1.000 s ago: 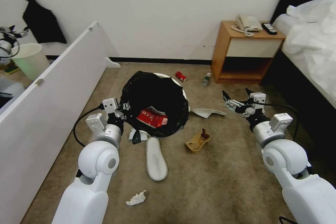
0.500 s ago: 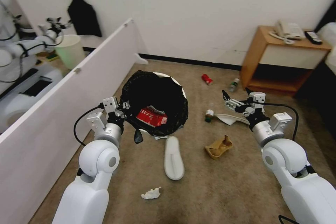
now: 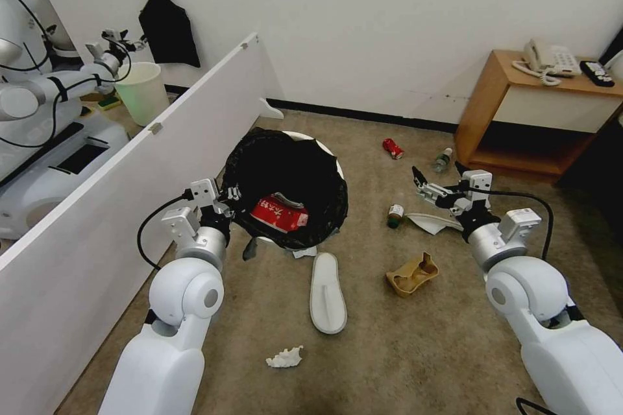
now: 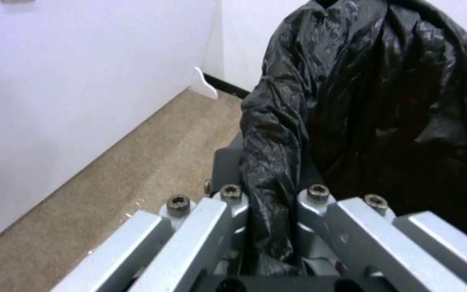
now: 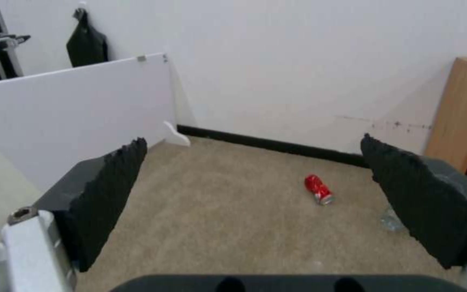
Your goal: Pick up the trash bin, then pick up the garbage from the floor and place it into the trash bin.
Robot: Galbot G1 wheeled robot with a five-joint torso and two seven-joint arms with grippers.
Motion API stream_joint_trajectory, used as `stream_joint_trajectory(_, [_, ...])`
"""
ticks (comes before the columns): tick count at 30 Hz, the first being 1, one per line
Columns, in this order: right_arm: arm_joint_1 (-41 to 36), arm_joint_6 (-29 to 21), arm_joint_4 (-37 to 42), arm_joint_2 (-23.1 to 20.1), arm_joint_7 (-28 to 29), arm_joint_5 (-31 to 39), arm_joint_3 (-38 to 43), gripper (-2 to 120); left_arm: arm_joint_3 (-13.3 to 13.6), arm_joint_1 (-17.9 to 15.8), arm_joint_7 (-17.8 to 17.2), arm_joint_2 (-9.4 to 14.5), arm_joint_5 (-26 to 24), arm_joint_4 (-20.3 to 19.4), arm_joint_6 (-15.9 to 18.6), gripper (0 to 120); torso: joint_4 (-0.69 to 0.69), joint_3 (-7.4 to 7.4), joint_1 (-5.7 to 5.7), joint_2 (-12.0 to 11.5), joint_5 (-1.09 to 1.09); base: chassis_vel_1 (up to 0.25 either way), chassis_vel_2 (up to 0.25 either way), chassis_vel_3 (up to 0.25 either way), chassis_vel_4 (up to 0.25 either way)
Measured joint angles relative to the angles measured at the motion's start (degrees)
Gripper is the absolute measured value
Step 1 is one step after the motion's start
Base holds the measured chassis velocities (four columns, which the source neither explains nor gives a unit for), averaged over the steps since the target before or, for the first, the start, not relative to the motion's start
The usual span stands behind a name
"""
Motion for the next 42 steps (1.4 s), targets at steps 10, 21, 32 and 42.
stream_joint_trajectory(10, [-0.7, -2.4, 0.2, -0.9, -0.6, 0.2, 0.0, 100, 0.1, -0.5, 0.1, -0.1, -0.2, 0.0, 0.2, 4, 0.0, 0.0, 0.0, 0.0, 0.0, 0.0, 0.0, 0.0, 0.0])
stream_joint_trajectory(21, [-4.2, -11.3, 0.7, -4.7, -3.0, 1.5, -3.6, 100, -0.4, -0.5, 0.1, 0.1, -0.6, -0.4, 0.3, 4, 0.0, 0.0, 0.0, 0.0, 0.0, 0.0, 0.0, 0.0, 0.0])
stream_joint_trajectory(32, [-3.6, -18.2, -1.0, -7.9, -10.2, 0.7, -10.7, 100, -1.1, -0.2, 0.1, 0.4, -1.8, -1.2, 0.5, 4, 0.01, 0.0, 0.0, 0.0, 0.0, 0.0, 0.0, 0.0, 0.0])
stream_joint_trajectory(42, [-2.8, -16.6, -3.5, -10.4, -21.1, -5.4, -16.9, 100, -1.7, 0.2, 0.2, -0.1, -2.2, -1.3, 0.5, 4, 0.0, 0.0, 0.0, 0.0, 0.0, 0.0, 0.0, 0.0, 0.0])
